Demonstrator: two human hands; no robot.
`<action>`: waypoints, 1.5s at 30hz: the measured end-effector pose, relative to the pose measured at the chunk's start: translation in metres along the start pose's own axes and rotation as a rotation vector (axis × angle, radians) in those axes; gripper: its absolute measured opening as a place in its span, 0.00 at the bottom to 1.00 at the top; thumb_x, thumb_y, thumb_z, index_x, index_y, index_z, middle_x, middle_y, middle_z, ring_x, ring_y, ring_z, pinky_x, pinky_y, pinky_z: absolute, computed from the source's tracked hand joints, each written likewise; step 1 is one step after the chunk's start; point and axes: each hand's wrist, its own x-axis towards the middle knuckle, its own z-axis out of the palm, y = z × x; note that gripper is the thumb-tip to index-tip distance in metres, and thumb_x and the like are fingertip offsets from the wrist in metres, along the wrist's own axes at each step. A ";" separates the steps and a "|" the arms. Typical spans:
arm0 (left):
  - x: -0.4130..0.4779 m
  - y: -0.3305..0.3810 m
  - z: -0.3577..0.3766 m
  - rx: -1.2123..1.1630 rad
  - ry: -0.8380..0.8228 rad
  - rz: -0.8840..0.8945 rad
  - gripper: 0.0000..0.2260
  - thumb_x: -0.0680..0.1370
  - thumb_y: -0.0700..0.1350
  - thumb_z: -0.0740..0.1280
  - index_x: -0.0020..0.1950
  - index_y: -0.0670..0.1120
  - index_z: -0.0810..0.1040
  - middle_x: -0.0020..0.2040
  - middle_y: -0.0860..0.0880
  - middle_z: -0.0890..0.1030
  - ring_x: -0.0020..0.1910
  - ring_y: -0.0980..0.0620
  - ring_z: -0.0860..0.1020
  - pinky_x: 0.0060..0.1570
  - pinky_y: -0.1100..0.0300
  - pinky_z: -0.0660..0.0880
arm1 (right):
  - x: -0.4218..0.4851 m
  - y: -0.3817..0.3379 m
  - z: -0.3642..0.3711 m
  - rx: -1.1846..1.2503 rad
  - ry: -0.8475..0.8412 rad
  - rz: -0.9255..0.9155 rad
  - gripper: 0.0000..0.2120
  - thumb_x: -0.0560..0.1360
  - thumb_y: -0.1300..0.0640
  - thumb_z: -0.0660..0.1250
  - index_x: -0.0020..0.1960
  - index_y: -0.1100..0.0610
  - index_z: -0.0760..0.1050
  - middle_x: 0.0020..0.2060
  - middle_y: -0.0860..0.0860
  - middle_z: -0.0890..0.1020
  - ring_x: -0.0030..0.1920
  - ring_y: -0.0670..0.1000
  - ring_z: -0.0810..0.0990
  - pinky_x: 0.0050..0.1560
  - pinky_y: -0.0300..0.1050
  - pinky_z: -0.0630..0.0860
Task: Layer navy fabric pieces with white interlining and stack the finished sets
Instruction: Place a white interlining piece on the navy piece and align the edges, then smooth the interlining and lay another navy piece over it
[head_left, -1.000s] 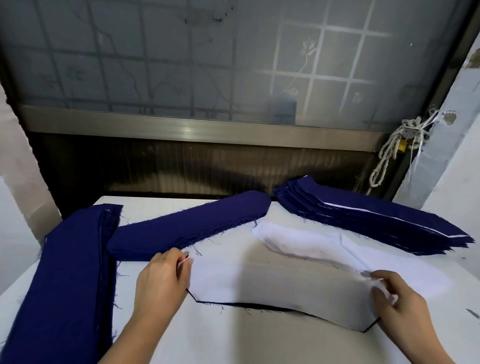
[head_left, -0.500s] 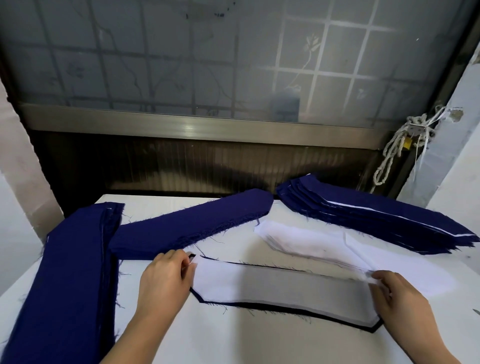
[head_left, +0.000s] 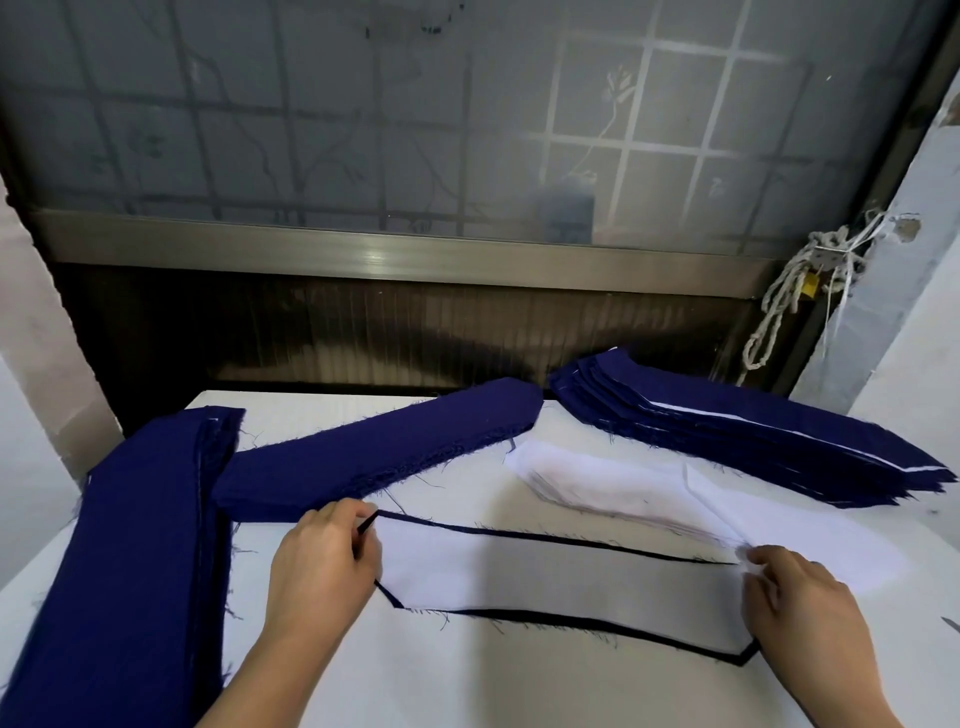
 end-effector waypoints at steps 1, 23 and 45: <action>-0.001 -0.001 0.000 0.006 0.012 0.013 0.08 0.73 0.40 0.73 0.51 0.47 0.82 0.38 0.54 0.80 0.39 0.49 0.77 0.36 0.55 0.74 | 0.000 0.000 0.000 -0.011 -0.003 0.006 0.12 0.65 0.72 0.72 0.47 0.63 0.80 0.35 0.56 0.82 0.36 0.63 0.78 0.38 0.53 0.73; 0.091 -0.053 -0.053 0.513 -0.102 -0.099 0.10 0.79 0.50 0.66 0.53 0.45 0.81 0.49 0.45 0.81 0.49 0.43 0.77 0.45 0.51 0.74 | 0.003 -0.001 -0.009 -0.173 -0.151 0.176 0.04 0.69 0.66 0.68 0.43 0.62 0.79 0.38 0.58 0.79 0.41 0.63 0.76 0.41 0.52 0.69; 0.080 -0.054 -0.041 0.244 -0.263 0.075 0.06 0.79 0.46 0.66 0.56 0.51 0.76 0.58 0.52 0.76 0.59 0.48 0.74 0.58 0.53 0.71 | 0.005 -0.001 -0.004 -0.102 -0.132 0.121 0.06 0.65 0.68 0.72 0.34 0.63 0.75 0.30 0.58 0.74 0.34 0.62 0.73 0.34 0.51 0.70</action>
